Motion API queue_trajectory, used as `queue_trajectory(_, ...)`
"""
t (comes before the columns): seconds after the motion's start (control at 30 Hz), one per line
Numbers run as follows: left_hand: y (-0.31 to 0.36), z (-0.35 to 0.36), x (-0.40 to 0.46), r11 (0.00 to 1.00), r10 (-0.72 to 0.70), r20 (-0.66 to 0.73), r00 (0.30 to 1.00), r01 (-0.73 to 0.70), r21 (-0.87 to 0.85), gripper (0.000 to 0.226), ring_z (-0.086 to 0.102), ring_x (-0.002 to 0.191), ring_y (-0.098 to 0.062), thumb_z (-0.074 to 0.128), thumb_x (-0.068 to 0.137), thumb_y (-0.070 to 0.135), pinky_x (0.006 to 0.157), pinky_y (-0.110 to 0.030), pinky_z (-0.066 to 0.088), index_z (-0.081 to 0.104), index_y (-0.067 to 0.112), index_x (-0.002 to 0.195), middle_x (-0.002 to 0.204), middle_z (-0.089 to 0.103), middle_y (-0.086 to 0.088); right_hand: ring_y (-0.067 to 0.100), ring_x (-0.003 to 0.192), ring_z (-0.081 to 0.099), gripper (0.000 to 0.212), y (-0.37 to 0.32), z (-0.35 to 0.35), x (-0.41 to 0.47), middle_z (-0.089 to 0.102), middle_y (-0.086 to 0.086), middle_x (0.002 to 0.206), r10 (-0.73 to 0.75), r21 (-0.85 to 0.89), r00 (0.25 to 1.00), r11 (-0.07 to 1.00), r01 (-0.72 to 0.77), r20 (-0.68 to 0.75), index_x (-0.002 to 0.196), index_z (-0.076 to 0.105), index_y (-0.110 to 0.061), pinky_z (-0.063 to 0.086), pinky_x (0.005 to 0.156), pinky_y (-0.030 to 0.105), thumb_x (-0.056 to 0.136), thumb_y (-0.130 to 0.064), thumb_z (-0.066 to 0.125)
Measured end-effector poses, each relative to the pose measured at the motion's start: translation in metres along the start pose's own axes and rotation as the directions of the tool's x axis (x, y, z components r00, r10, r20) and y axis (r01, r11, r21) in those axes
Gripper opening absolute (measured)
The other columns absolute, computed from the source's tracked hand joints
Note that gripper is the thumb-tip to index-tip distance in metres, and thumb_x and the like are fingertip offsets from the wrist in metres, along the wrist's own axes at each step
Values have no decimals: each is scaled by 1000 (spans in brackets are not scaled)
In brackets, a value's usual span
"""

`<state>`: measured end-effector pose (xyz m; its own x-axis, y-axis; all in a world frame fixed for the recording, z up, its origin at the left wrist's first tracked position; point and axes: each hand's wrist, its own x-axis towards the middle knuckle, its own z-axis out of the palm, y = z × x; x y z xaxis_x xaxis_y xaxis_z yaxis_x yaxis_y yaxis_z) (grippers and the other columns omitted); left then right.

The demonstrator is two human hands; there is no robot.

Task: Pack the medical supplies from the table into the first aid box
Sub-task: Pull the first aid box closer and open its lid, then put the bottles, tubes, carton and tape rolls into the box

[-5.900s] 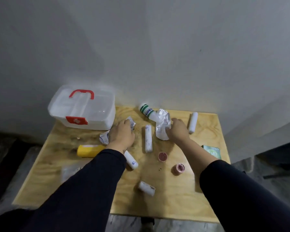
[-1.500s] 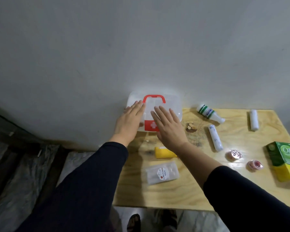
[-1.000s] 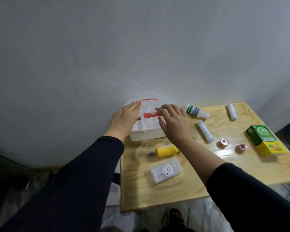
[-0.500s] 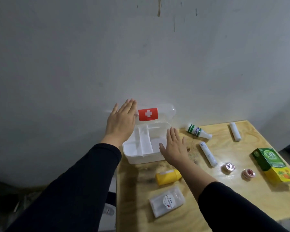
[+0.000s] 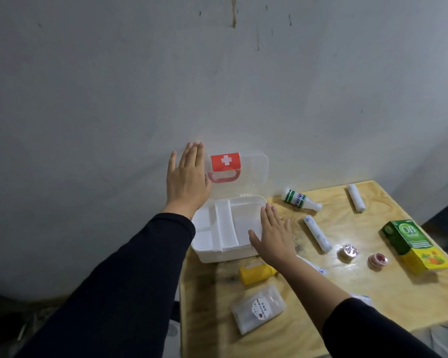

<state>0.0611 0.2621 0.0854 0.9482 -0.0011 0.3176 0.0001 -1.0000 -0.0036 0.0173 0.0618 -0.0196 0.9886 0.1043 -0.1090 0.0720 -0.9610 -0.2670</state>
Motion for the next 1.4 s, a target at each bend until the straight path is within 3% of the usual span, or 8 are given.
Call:
queue_trajectory(0.3,5,-6,-8,999,45,46,998,-44,-19,69,5,151,-19,41,97,25,122,-44,4,7,10,154,163,8,-6,19,150,-7,74,2,-12,-1,-4,3,162,-25,34,999,999,24,30,153,1,-13,3,122,49,97,-53,29)
queue_trajectory(0.47,39,-9,-15,962,252,-36,967,-255,-99,67,18,149,-19,48,89,17,122,-40,7,25,10,151,159,26,-5,21,150,6,67,26,-35,-9,11,3,162,12,41,999,999,-11,-30,151,15,-14,14,120,47,97,-43,39)
queue_trajectory(0.6,88,-11,-23,895,400,88,912,-368,-254,58,33,143,-20,49,90,18,118,-36,21,37,12,146,152,39,-5,25,143,28,61,69,-53,-27,32,6,154,108,33,994,994,-108,-5,146,30,-17,30,114,46,92,-38,49)
queue_trajectory(0.73,140,-4,-39,845,454,287,844,-305,-439,50,51,127,-23,52,91,33,103,-36,43,48,21,140,142,53,1,25,138,35,59,123,-74,-58,39,4,150,205,9,977,979,-205,55,143,36,-19,38,108,44,90,-39,52)
queue_trajectory(0.93,209,24,-51,841,477,441,760,-247,-482,49,56,120,-20,51,89,44,92,-36,49,52,26,135,136,58,5,28,131,44,57,216,-93,-89,46,8,144,356,9,934,934,-357,31,140,43,-17,44,103,40,89,-38,55)
queue_trajectory(1.13,275,47,-44,854,472,500,726,-235,-464,56,50,129,-21,53,91,44,102,-41,45,43,24,143,144,51,4,32,125,46,56,295,-105,-79,48,11,139,489,8,872,872,-489,17,139,44,-15,46,96,44,87,-33,56)
queue_trajectory(1.4,336,78,-34,884,395,563,726,-134,-448,57,45,134,-20,53,90,37,107,-38,40,42,21,144,147,47,2,31,118,49,65,346,-94,-33,54,11,124,492,64,870,867,-494,47,123,51,-9,48,88,40,77,-52,66)
